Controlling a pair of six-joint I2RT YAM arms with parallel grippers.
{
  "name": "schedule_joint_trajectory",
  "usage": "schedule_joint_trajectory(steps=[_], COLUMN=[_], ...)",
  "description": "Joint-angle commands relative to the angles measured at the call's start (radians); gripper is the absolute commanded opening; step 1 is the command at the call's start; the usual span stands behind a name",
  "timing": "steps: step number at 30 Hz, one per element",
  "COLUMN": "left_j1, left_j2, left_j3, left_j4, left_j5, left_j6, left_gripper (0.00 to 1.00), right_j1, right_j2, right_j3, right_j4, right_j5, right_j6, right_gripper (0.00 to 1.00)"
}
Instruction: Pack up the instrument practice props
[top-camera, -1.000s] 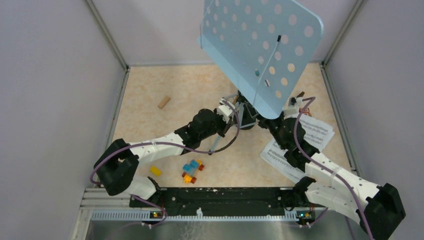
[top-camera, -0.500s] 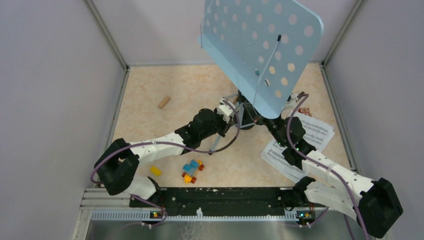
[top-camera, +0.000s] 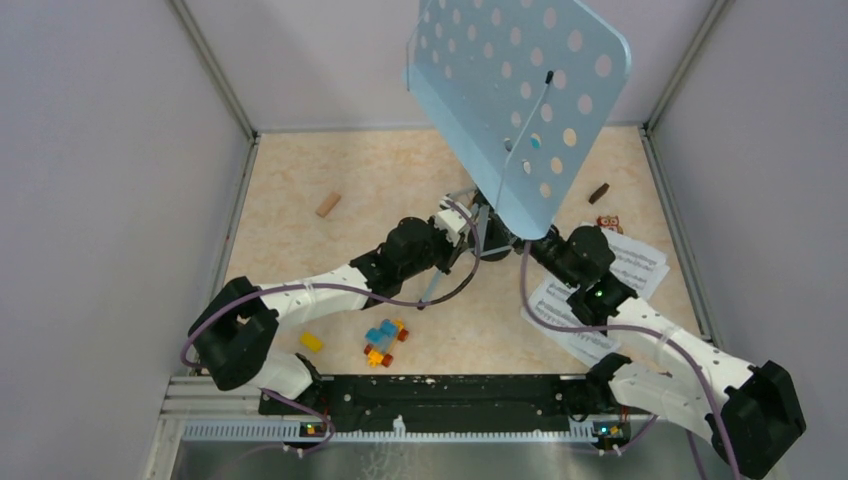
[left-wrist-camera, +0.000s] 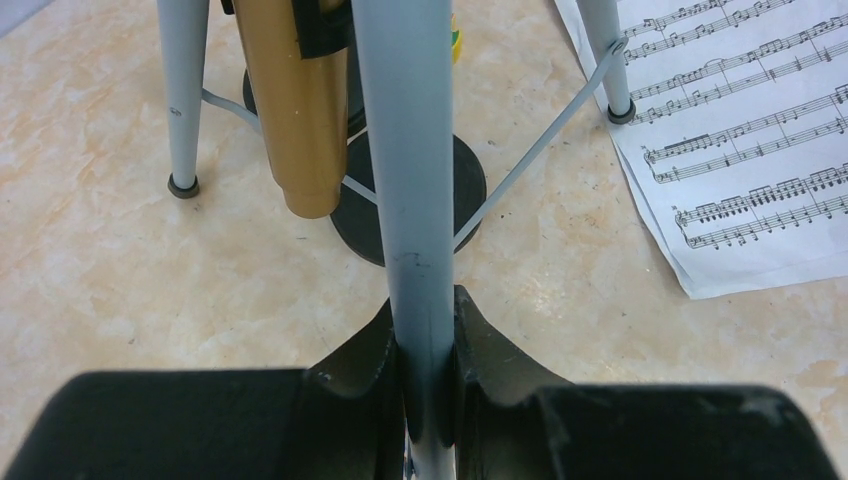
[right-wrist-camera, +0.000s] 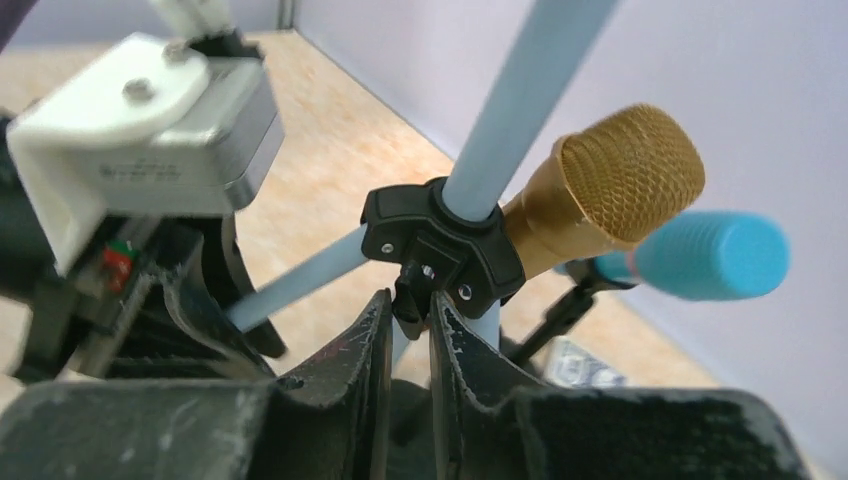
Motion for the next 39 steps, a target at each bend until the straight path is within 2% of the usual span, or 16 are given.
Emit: schedule_joint_trajectory(steps=[1, 6, 9, 11, 14, 15, 18, 19, 20, 22, 23, 25, 27, 31, 36, 39], left_j1=[-0.04, -0.042, -0.042, -0.042, -0.042, -0.042, -0.042, -0.042, -0.041, -0.042, -0.04, -0.04, -0.039, -0.039, -0.04, -0.039], left_j2=[0.036, 0.042, 0.042, 0.044, 0.046, 0.046, 0.039, 0.037, 0.037, 0.034, 0.032, 0.03, 0.031, 0.032, 0.008, 0.001], left_j3=[0.013, 0.015, 0.014, 0.015, 0.014, 0.014, 0.015, 0.013, 0.013, 0.015, 0.016, 0.018, 0.018, 0.041, 0.039, 0.024], left_j4=[-0.041, -0.043, -0.043, -0.044, -0.047, -0.049, -0.049, -0.049, -0.049, -0.054, -0.056, -0.059, -0.06, -0.094, -0.081, -0.024], left_j5=[0.091, 0.092, 0.083, 0.077, 0.06, 0.052, 0.028, 0.021, 0.02, 0.031, 0.033, 0.04, 0.05, 0.071, 0.049, 0.024], left_j6=[0.076, 0.075, 0.076, 0.076, 0.077, 0.077, 0.079, 0.079, 0.082, 0.091, 0.09, 0.087, 0.083, 0.052, -0.013, -0.057], left_gripper=[0.0, 0.0, 0.0, 0.0, 0.0, 0.0, 0.0, 0.0, 0.0, 0.0, 0.0, 0.01, 0.07, 0.16, 0.48, 0.57], right_j1=[0.017, 0.025, 0.046, 0.058, 0.065, 0.068, 0.071, 0.075, 0.075, 0.075, 0.075, 0.074, 0.059, -0.025, -0.175, -0.24], right_j2=[-0.033, -0.047, -0.044, -0.037, -0.054, -0.065, -0.113, -0.141, -0.164, -0.197, -0.211, -0.242, -0.27, -0.238, -0.1, -0.032], right_j3=[0.039, 0.026, 0.001, -0.015, -0.049, -0.054, -0.042, -0.034, -0.022, 0.002, 0.008, -0.019, -0.066, -0.05, 0.059, 0.081], right_j4=[-0.175, -0.295, -0.309, -0.276, -0.176, -0.15, -0.111, -0.084, -0.065, -0.068, -0.096, -0.118, -0.114, -0.224, -0.304, -0.249], right_j5=[-0.113, -0.094, -0.013, 0.07, 0.108, 0.108, 0.134, 0.154, 0.183, 0.31, 0.373, 0.455, 0.451, 0.383, 0.203, 0.068], right_j6=[-0.489, -0.944, -1.176, -1.267, -1.301, -1.28, -1.076, -0.902, -0.798, -0.444, -0.323, -0.168, -0.046, 0.092, 0.145, 0.155], right_gripper=[0.14, 0.04, 0.01, 0.02, 0.11, 0.14, 0.23, 0.26, 0.29, 0.39, 0.41, 0.43, 0.52, 0.56, 0.57, 0.57])
